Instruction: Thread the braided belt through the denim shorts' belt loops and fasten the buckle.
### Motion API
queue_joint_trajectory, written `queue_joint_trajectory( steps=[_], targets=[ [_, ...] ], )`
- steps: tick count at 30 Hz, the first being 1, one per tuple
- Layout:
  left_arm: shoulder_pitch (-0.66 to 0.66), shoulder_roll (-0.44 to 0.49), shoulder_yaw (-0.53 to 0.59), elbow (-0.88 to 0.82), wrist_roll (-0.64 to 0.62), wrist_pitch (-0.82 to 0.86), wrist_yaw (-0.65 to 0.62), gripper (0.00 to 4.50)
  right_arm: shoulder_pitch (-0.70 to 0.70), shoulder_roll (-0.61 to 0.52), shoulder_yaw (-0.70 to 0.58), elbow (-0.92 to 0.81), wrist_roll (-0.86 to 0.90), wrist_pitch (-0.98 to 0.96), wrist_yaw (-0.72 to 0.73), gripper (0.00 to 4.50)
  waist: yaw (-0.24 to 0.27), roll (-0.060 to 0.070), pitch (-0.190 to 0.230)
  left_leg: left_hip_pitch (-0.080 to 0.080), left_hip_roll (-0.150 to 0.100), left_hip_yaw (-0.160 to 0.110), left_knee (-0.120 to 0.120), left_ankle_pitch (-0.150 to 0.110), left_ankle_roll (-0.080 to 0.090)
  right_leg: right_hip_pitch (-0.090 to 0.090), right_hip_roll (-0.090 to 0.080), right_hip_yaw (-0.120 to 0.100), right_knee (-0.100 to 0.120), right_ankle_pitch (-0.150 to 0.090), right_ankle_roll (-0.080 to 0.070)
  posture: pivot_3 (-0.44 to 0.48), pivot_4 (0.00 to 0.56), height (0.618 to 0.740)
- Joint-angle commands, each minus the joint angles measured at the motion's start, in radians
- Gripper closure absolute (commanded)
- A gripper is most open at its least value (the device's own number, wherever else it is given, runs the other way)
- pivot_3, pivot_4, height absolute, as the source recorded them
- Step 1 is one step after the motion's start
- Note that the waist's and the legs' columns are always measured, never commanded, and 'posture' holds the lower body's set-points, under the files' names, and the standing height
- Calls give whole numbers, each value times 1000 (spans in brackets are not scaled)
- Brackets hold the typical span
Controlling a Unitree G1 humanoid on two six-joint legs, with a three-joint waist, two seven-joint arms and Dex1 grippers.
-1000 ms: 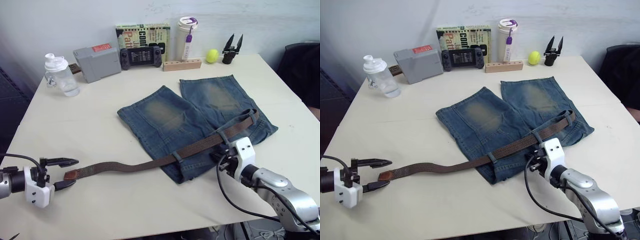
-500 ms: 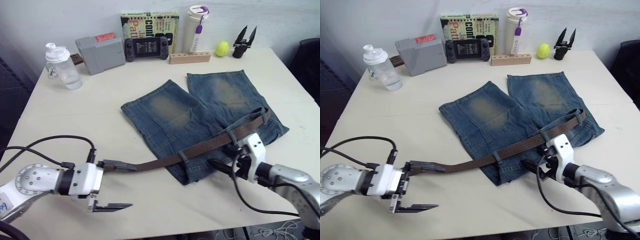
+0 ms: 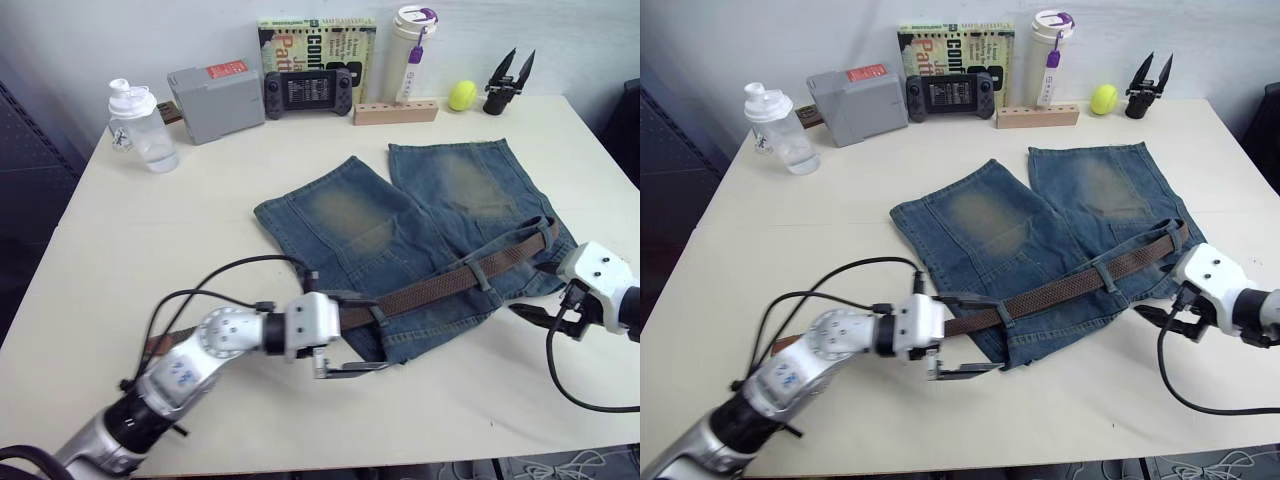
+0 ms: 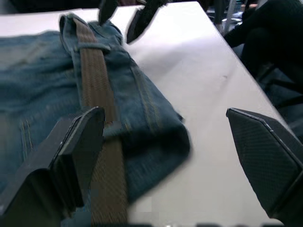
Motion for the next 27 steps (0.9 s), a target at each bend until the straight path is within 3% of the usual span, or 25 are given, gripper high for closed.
queue_joint_trajectory(
  steps=[1,6,10,11,14,20,21,27],
  targets=[
    [-47,-97,-73,85,133,-4,-35,3,-55,-38,86,191,-201,-261,-40,29,-3,0,0,0,1,0,-1,0,0,0,1,0,-1,0,0,0,150,731],
    [-110,-216,-178,261,330,-38,-58,3,-178,-43,210,436,-439,-474,-205,29,-7,-1,0,1,3,1,2,0,-1,2,2,0,0,0,-1,0,150,731],
    [-136,-260,-190,353,475,-75,-10,3,-274,6,288,541,-532,-541,-274,29,-5,-9,-2,1,6,0,3,0,0,2,2,0,0,1,-1,0,150,731],
    [-137,-265,-182,369,498,-82,3,263,-290,22,305,562,-548,-545,-286,3,-3,-11,-4,1,8,0,4,0,0,3,2,0,0,1,-1,0,150,731],
    [-140,-270,-158,408,564,-118,42,1283,-313,63,326,596,-552,-544,-293,928,-3,-21,-9,2,9,-1,4,0,0,5,1,-1,0,1,-1,0,150,731],
    [-130,-216,-100,469,659,-195,99,4055,-307,138,304,544,-483,-482,-258,3942,-26,-24,-11,7,10,-13,3,0,0,17,1,-2,-4,2,-2,0,150,731],
    [-123,-200,-88,471,659,-205,94,4288,-303,145,301,530,-475,-473,-253,4415,-30,-24,-11,8,11,-14,3,0,0,18,0,-1,-4,2,-2,0,150,731],
    [-80,-13,26,587,685,-401,154,4293,-250,232,271,261,-391,-331,-226,4500,-57,-21,-13,8,15,-20,2,0,-3,18,1,-1,-2,0,-7,0,150,731]
  ],
)
